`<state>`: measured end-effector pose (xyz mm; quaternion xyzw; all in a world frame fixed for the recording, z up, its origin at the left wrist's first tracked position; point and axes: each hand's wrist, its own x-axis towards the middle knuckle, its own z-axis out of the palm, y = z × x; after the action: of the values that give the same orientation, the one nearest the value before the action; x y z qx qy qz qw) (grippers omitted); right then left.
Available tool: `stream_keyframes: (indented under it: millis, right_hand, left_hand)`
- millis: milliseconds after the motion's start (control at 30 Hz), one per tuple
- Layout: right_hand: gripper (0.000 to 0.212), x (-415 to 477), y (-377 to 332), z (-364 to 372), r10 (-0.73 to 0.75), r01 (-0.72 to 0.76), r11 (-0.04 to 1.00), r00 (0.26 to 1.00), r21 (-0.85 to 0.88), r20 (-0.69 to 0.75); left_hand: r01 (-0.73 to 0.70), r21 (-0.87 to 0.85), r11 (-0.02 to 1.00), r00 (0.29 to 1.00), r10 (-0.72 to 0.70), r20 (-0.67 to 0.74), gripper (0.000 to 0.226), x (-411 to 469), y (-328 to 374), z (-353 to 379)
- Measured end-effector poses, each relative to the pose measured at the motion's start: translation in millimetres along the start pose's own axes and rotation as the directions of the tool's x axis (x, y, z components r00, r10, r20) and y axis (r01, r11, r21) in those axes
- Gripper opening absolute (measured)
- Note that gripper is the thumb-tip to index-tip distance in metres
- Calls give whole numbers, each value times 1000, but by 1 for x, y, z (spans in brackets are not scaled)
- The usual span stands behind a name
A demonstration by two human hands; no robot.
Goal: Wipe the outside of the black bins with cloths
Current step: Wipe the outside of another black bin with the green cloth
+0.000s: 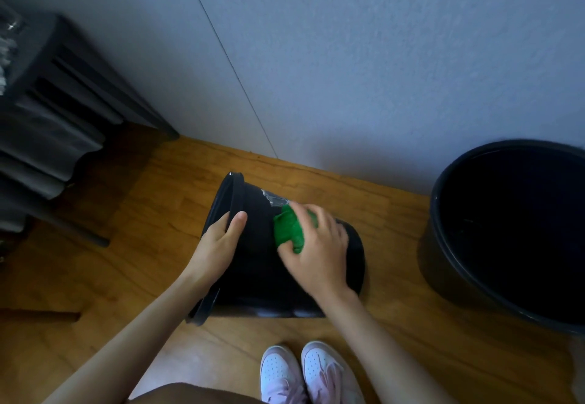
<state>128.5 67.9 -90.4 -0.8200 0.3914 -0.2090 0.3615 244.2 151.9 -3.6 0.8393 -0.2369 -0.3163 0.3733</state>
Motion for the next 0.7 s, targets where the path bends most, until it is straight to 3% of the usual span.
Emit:
stream_keyframes:
  millis: [167, 267, 433, 600, 700]
  right_hand:
    - [50, 20, 68, -3, 342, -344, 939, 938, 26, 46]
    - [49, 12, 90, -10, 411, -413, 910, 910, 42, 57]
    - [55, -14, 69, -10, 236, -234, 970, 972, -61, 19]
    - [60, -17, 1, -5, -23, 24, 999, 1000, 22, -8]
    - [53, -7, -30, -2, -174, 174, 984, 985, 31, 14]
  left_hand:
    - [58, -88, 994, 998, -59, -10, 25, 0, -1, -4]
    - [51, -87, 995, 999, -51, 2, 22, 1, 0, -3]
    - [22, -55, 998, 1000, -22, -2, 24, 0, 0, -2]
    - [-14, -11, 1000, 1000, 14, -15, 24, -2, -1, 1]
    - [-21, 39, 999, 999, 23, -34, 30, -1, -4, 1]
